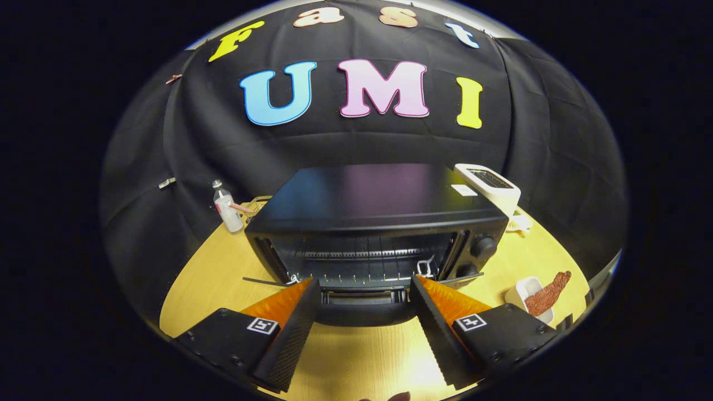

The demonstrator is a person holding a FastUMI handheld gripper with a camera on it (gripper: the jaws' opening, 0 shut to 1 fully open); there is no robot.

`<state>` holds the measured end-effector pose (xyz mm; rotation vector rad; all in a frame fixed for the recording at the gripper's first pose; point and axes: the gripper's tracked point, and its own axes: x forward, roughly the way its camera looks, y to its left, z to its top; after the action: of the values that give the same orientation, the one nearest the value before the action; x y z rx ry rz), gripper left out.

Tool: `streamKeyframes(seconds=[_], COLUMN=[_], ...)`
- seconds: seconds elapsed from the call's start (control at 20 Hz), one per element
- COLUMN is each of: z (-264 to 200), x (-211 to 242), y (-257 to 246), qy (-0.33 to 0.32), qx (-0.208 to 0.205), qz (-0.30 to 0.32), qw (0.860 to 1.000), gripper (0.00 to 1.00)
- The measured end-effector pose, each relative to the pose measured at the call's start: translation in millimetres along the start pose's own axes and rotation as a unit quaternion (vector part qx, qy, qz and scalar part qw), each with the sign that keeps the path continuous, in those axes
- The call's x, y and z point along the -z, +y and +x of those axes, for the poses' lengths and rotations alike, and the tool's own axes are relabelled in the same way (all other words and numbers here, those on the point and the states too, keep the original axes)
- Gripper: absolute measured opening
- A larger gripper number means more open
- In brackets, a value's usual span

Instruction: Open the toaster oven, put the food inside, and close the toaster oven door.

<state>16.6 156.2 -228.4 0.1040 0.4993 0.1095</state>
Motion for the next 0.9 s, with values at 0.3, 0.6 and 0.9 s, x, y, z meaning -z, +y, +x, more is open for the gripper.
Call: streamKeyframes(seconds=[0.3,0.6,0.9], z=[-17.6,-18.6,-2.5], x=[50.0,97.2,111.8], y=[-5.2,-9.0,-19.3], qy=[0.03,0.099,0.116], qx=[0.0,0.0,0.004], qz=[-0.017,0.002,0.0], qw=[0.999,0.995,0.993], gripper=[0.97,0.96,0.96])
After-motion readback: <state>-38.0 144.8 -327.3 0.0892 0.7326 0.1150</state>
